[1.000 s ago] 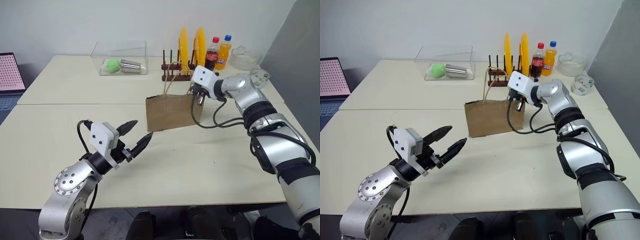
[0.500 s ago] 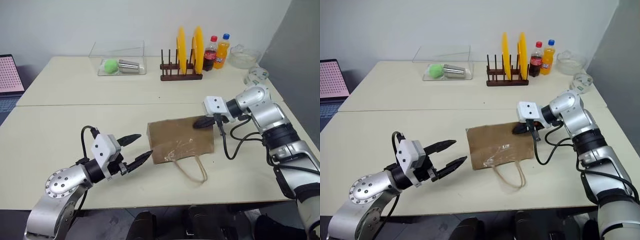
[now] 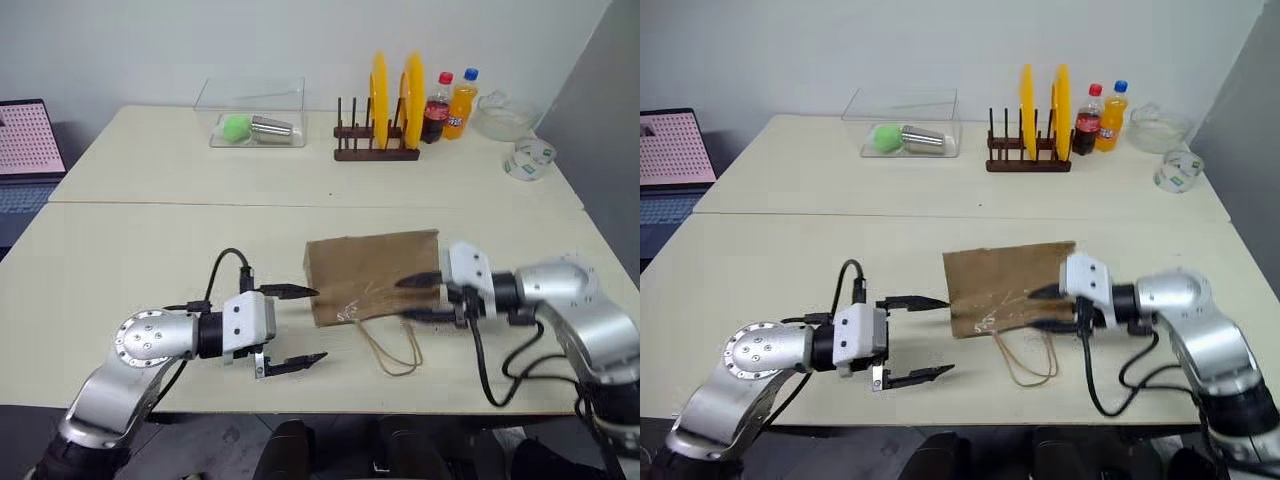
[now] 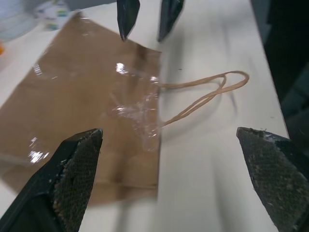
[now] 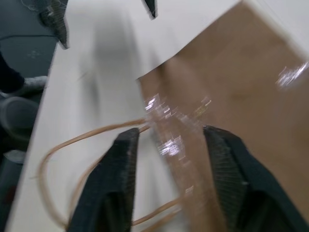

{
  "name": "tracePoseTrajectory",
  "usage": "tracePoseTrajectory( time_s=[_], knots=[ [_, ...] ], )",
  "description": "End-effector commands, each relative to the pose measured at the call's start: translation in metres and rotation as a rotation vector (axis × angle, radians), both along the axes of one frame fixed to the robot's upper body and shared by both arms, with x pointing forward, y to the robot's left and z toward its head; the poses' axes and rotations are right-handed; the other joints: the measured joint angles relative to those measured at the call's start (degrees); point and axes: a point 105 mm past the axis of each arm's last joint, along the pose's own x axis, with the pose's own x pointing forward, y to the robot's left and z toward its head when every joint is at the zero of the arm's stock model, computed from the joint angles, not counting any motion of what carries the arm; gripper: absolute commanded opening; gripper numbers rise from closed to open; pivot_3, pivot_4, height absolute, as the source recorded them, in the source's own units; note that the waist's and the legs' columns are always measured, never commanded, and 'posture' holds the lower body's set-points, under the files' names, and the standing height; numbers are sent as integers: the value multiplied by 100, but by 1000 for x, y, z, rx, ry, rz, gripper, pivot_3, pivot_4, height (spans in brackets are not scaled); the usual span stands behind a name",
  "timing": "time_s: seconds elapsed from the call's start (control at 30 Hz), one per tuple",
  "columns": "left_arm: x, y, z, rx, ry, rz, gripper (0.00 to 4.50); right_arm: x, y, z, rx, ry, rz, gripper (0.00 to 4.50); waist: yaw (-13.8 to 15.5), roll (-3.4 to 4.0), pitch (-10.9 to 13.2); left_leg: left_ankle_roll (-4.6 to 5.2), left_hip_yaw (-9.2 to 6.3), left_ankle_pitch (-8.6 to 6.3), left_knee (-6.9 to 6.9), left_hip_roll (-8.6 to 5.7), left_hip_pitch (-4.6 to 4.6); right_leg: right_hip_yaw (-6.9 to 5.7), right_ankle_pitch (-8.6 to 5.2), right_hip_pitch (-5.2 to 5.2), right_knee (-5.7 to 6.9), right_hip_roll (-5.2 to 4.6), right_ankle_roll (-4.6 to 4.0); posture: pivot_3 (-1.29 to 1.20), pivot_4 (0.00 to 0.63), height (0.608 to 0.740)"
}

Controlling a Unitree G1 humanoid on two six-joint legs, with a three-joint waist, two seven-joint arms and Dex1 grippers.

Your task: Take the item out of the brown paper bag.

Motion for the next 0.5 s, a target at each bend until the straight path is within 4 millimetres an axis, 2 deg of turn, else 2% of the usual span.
tracePoseTrajectory(
  time_s=[0.03,0.07,0.27,0.5],
  knots=[
    [3,-14,-10,69,-75,-119,4500,-22,-7,5,4,-35,-64,3316,6,1,-2,0,2,0,-1,0,1,1,0,0,-1,0,1,0,150,740],
    [4,-19,-12,68,-81,-143,4500,-27,-9,0,3,-21,-90,3678,2,0,-2,0,-2,0,-1,0,2,-2,0,3,-3,2,2,0,150,740],
    [19,-49,-18,61,-144,-233,4500,-52,-19,-11,5,61,-197,3678,-35,-1,-2,0,1,0,-2,5,3,1,2,3,-4,13,9,0,150,740],
    [32,-63,-29,69,-187,-256,4500,-63,-26,-14,-25,82,-253,3678,-55,-3,-3,0,-1,0,-3,8,3,1,3,4,-7,20,12,0,150,740]
  ],
)
